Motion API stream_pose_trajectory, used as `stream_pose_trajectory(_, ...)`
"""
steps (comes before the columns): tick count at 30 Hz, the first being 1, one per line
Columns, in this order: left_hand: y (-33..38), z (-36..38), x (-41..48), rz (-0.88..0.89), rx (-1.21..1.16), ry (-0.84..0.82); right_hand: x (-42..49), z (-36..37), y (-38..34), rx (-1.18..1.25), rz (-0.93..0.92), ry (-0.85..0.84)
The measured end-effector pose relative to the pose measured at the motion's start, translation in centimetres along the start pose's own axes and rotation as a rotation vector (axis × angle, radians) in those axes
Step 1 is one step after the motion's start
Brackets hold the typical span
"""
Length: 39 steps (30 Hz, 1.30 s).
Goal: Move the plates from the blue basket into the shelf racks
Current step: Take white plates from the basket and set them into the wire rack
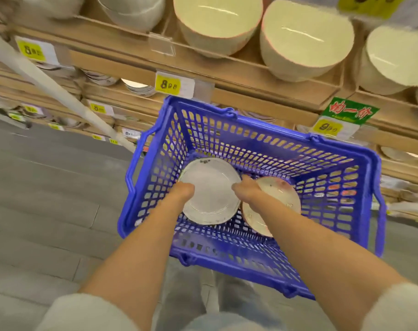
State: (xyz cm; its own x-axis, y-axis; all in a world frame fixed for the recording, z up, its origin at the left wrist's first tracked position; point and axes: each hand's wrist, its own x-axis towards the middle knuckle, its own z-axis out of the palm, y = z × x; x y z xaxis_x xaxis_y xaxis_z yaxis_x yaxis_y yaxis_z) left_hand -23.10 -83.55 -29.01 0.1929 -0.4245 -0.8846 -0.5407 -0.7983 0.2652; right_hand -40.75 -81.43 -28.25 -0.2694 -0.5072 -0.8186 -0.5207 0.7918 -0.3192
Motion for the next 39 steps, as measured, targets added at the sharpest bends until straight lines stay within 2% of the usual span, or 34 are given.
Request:
stream_pose_trajectory(4,-0.4,1.4,1.0,-0.068,0.129,0.095,0.7,1.2,0.2,-0.026,0.062,0.070)
stream_pose_trajectory(6,-0.5,1.5,1.2,-0.109,0.162,0.088,1.0,1.4,0.3,0.016,0.103,0.098)
stream_pose_trajectory(12,0.1,0.3,0.4,-0.088,0.076,0.006,0.6,1.1,0.8,0.207,0.170,0.125)
stream_pose_trajectory(15,0.7,-0.9,-1.5,-0.061,-0.009,0.038,-0.9,0.1,0.7,0.361,0.192,0.157)
stream_pose_trajectory(18,1.4,-2.3,-4.0,0.066,-0.071,0.065,-3.7,-1.4,0.4,0.506,0.169,0.176)
stream_pose_trajectory(25,4.1,-5.3,-10.6,0.421,-0.006,0.116,-11.5,-4.9,-0.2,0.728,0.066,0.224)
stream_pose_trajectory(31,6.3,-6.4,-17.5,0.741,-0.070,0.115,-19.0,-8.3,1.8,0.910,-0.047,0.377)
stream_pose_trajectory(34,7.2,-5.3,-21.6,0.860,-0.133,0.050,-22.6,-10.0,3.7,0.977,-0.123,0.484)
stream_pose_trajectory(39,8.4,-2.0,-27.6,0.940,-0.235,-0.137,-27.9,-13.0,7.6,1.042,-0.129,0.618)
